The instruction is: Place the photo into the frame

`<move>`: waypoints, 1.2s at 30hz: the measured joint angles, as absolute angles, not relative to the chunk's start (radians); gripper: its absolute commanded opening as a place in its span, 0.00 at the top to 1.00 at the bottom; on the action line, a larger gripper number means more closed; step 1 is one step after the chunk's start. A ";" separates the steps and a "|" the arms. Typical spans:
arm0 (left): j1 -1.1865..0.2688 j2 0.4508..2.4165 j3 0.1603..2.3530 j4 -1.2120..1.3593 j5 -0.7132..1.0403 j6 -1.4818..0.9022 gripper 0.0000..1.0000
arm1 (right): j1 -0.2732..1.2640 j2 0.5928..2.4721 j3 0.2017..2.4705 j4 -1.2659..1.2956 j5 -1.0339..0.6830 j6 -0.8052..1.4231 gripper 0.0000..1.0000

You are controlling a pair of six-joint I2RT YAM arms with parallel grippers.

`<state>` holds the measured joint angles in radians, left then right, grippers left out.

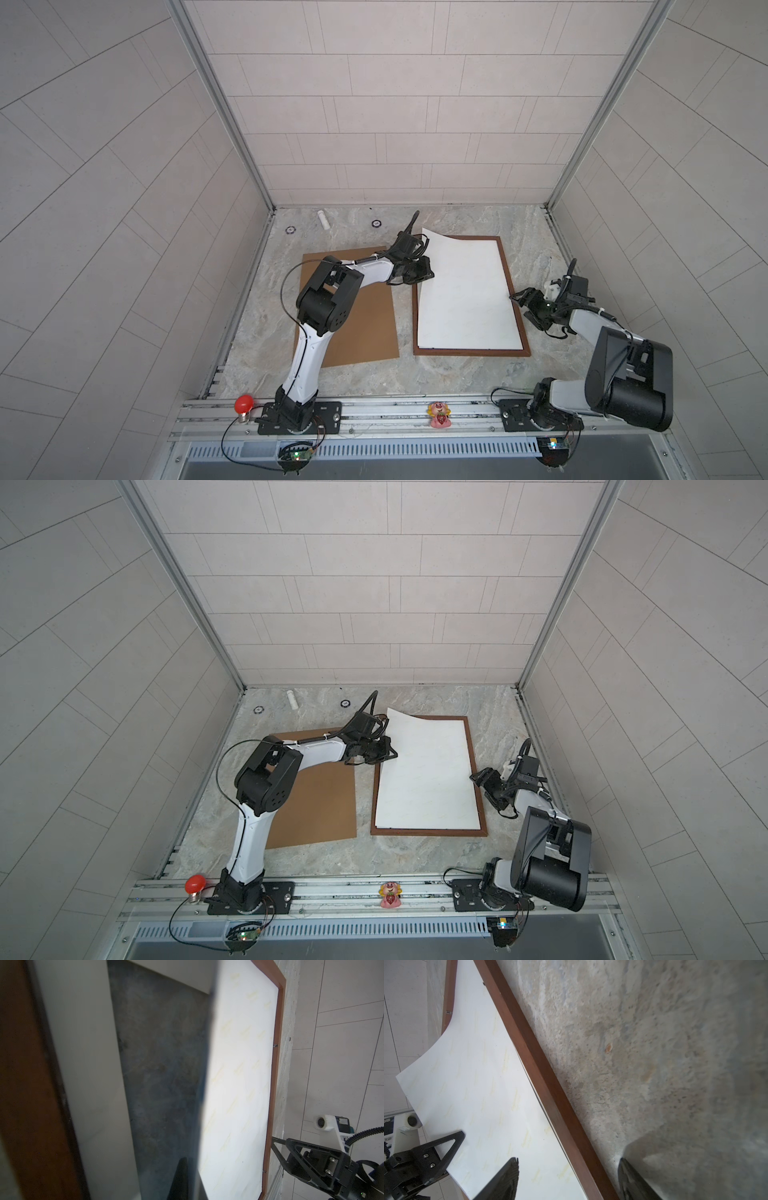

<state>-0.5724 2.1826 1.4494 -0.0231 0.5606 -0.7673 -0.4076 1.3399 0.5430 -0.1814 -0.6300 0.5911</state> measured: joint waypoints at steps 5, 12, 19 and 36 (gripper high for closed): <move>-0.575 2.201 1.455 -0.023 0.559 -0.770 1.00 | -0.394 1.340 0.542 -0.175 -0.622 0.591 0.28; -0.585 2.228 1.468 -0.024 0.560 -0.778 0.93 | -0.384 1.343 0.541 -0.166 -0.621 0.591 0.27; -0.585 2.228 1.512 -0.071 0.545 -0.765 0.68 | -0.374 1.348 0.540 -0.160 -0.622 0.591 0.27; -0.587 2.222 1.598 -0.255 0.472 -0.667 0.38 | -0.365 1.348 0.526 -0.133 -0.635 0.591 0.27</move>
